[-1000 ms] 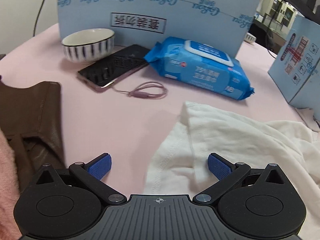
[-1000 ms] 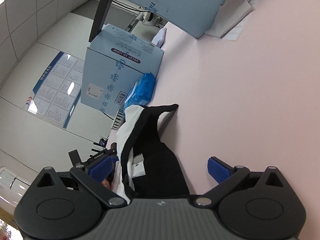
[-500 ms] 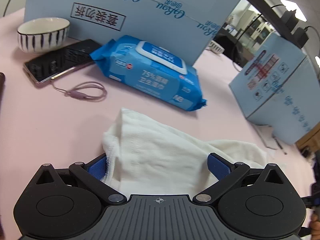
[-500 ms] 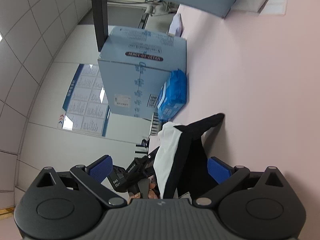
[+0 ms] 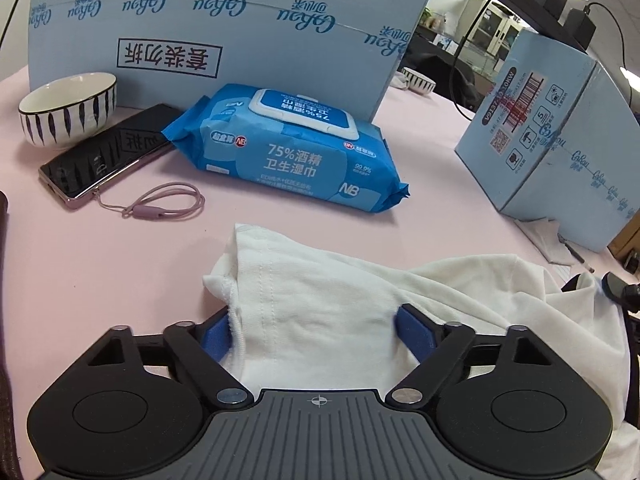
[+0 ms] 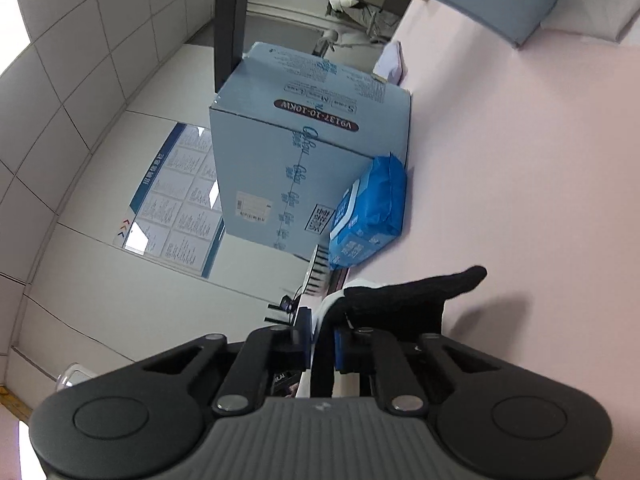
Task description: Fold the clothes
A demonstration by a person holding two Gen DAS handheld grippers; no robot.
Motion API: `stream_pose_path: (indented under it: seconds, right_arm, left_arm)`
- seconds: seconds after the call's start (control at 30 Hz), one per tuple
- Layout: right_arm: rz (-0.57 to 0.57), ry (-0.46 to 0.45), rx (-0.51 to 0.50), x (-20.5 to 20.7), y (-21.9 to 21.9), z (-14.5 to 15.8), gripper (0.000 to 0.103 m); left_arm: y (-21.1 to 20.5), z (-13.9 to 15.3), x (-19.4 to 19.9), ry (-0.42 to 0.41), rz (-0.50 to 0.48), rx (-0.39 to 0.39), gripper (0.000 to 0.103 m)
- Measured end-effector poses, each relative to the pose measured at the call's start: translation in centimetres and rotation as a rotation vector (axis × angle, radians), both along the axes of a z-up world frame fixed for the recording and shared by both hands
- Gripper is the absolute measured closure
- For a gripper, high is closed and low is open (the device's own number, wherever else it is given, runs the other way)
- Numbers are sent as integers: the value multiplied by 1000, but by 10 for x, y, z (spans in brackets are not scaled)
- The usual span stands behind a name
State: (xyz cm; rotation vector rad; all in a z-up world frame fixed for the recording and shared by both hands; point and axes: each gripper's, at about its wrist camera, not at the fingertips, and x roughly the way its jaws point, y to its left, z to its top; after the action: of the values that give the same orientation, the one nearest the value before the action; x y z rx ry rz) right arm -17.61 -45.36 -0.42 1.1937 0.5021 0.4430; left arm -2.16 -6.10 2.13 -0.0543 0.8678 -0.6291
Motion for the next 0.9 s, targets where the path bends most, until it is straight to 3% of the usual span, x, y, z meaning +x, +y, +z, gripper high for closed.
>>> stream_pose_path:
  seconds: [0.17,0.27,0.33,0.43,0.53,0.6,0.7,0.77,0.83,0.9]
  right_arm:
    - [-97,-112,-121,-35,7,31,94]
    - [-148,-180,-217,-56,12,58,95]
    - [-181,-229,-267,-71,15,76,95]
    - [-246,-303,-360,-94,23,104,96]
    - [-325,-370,-467,-118,32,130,96]
    - [-403,-394,-595,-134,40,149,97]
    - [-550,-334,-838,-135,44,163,97]
    - [-598,-230,-938,-116,32,161,97]
    - [-583,-106,-915,-89,11,149,89]
    - [-499,111,-838,-54,-25,120,85]
  left_arm:
    - [5,-2,-6,-16,4,-37,30]
    - [4,-4,-12,-28,-2,-34,44]
    - [1,-5,-17,-49,-4,-12,62]
    - [2,-6,-19,-51,4,-26,69]
    - [1,-7,-19,-50,16,-36,70]
    - [-4,-8,-20,-60,16,-23,70]
    - [-12,-9,-20,-73,27,-6,70]
    - [-15,-10,-17,-81,42,6,70]
    - [-19,-10,-13,-90,56,24,70]
    - [-22,-9,-11,-98,65,42,70]
